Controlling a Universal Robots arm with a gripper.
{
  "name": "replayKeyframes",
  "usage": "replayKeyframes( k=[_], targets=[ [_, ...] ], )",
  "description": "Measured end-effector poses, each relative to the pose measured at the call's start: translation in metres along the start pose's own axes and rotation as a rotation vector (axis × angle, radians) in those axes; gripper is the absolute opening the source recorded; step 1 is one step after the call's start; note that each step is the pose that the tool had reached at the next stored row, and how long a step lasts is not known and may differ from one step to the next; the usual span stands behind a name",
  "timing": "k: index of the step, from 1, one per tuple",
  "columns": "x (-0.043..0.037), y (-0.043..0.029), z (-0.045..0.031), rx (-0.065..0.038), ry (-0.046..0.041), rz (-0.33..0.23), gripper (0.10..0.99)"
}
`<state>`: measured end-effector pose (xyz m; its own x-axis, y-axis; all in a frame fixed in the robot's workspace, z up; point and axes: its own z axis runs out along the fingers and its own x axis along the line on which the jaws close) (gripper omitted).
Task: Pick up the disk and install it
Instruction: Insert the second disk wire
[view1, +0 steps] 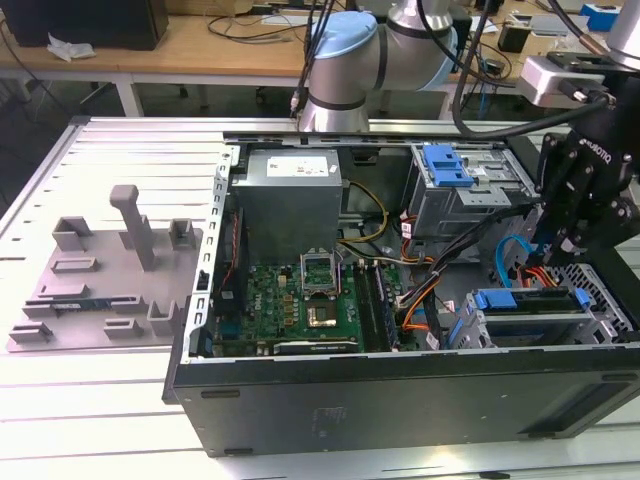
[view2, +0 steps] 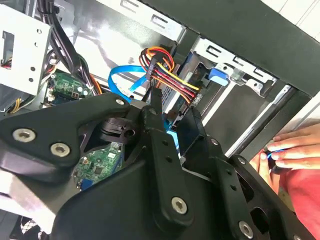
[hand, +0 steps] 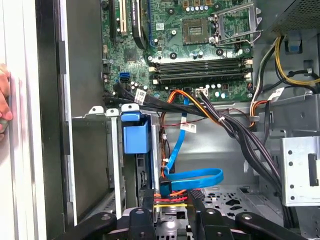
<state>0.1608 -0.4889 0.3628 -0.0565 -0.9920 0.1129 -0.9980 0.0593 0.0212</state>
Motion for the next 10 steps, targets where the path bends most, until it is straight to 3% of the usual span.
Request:
replayKeyframes(
  k=[2,3,6,7,9,10],
  targets=[
    [0.0002,0.0,-0.0002,-0.007,0.0006,-0.001,0.4],
    [0.0003,-0.0001,-0.0006,-0.02,0.0023,-0.002,0.4],
    [0.0002,-0.0008,-0.0014,-0.072,0.0108,-0.008,0.4],
    [0.0002,-0.001,-0.0014,-0.081,0.0138,-0.009,0.4],
    [0.0003,-0.001,-0.0015,-0.084,0.0168,-0.009,0.4],
    [0.0003,0.0002,-0.0013,-0.075,0.0161,-0.008,0.4]
  ],
)
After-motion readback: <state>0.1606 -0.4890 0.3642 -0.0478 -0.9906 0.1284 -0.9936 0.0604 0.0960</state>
